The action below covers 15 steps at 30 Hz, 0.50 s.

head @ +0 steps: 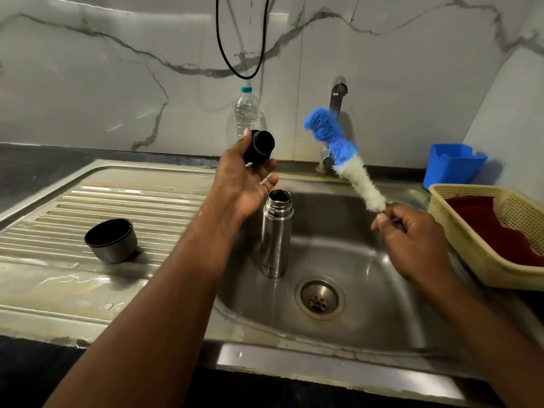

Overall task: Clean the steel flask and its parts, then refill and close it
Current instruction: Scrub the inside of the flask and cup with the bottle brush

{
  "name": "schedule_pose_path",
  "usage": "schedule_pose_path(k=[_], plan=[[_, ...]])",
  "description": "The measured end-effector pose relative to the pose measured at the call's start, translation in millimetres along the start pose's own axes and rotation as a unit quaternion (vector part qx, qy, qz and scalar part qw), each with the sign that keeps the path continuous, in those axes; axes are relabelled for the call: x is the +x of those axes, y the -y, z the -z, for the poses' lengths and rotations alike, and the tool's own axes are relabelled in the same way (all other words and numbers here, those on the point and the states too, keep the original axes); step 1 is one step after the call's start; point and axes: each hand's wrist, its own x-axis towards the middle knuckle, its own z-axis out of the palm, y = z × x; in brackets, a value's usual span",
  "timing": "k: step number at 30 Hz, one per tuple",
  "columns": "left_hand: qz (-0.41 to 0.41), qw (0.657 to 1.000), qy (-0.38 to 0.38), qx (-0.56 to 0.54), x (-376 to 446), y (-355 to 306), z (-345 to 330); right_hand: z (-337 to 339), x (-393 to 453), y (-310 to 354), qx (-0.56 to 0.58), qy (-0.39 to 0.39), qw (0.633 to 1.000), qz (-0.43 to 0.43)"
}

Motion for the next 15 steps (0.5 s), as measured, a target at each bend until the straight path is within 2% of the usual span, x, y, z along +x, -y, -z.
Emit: schedule_pose_path(k=[4,6,8,10,13,15], plan=[[-0.024,0.991,0.013,0.129,-8,-14,5,-4,4,-5,0.011,0.026,0.999,-0.022],[-0.031,0.972,0.008,0.232,-14,-23,9,-4,5,-7,0.017,0.025,0.999,-0.03],[-0.02,0.939,0.026,0.342,-23,-33,15,-4,7,-7,0.02,0.024,0.999,-0.038],[0.011,0.882,0.06,0.468,-31,-41,21,-5,8,-7,0.022,0.027,0.998,-0.047],[0.066,0.76,0.09,0.64,-39,-40,21,-5,7,-7,0.019,0.035,0.998,-0.057],[0.118,0.69,0.103,0.707,-37,-28,18,-5,7,-6,0.015,0.039,0.997,-0.063]])
